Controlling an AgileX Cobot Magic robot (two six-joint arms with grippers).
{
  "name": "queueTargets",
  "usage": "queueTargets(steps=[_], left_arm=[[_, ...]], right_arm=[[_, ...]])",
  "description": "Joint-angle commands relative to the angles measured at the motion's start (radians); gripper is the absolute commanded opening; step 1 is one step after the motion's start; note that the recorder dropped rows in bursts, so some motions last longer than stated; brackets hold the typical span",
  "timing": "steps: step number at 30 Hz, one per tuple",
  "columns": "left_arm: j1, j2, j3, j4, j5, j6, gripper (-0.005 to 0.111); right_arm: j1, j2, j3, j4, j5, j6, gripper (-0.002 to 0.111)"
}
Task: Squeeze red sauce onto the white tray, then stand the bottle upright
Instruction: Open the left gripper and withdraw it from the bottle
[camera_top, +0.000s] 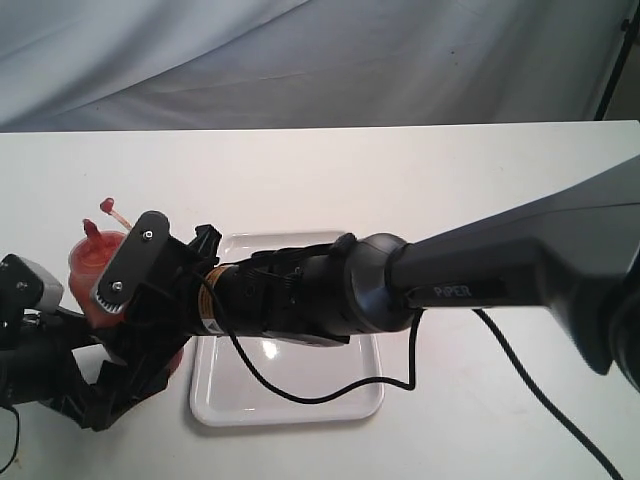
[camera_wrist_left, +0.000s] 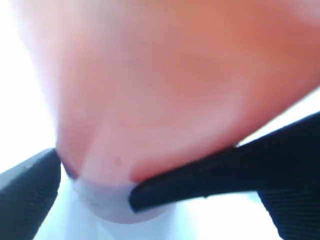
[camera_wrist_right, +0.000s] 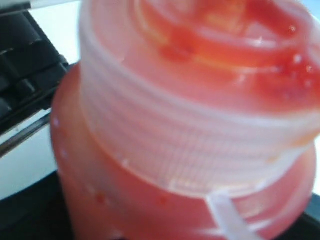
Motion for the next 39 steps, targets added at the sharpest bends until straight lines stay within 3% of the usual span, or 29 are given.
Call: queueTargets(steps=[1, 4, 7, 12, 17, 31, 35, 39], left_arm=[[-0.011, -0.012, 0.002, 0.006, -0.196, -0.041, 0.105], [-0.011, -0.025, 0.002, 0.076, -0.165, -0.041, 0.105], [-0.011, -0.085, 0.002, 0.202, 0.016, -0.040, 0.105], [-0.011, -0.285, 0.002, 0.188, 0.404, -0.127, 0.105], [-0.011, -0.413, 0.002, 0.118, 0.565, -0.150, 0.105], [-0.011, -0.487, 0.019, 0.091, 0.601, -0.150, 0.105], [-0.011, -0.487, 0.019, 0.091, 0.601, -0.150, 0.105], [-0.011, -0.487, 0.019, 0.091, 0.587, -0.146, 0.105]], right_arm=[[-0.003, 0.023, 0.005, -0.013, 0.098, -0.034, 0.000], [-0.003, 0.023, 0.005, -0.002, 0.098, -0.034, 0.000], [-0.003, 0.023, 0.005, -0.002, 0.096, -0.030, 0.000], [-0.003, 0.015, 0.005, -0.002, 0.085, 0.012, 0.000], [-0.003, -0.002, 0.005, -0.002, 0.071, 0.018, 0.000], [-0.003, -0.002, 0.005, -0.005, 0.072, 0.019, 0.001], [-0.003, -0.002, 0.005, 0.022, 0.067, 0.019, 0.014], [-0.003, -0.002, 0.005, 0.029, 0.067, 0.019, 0.038]])
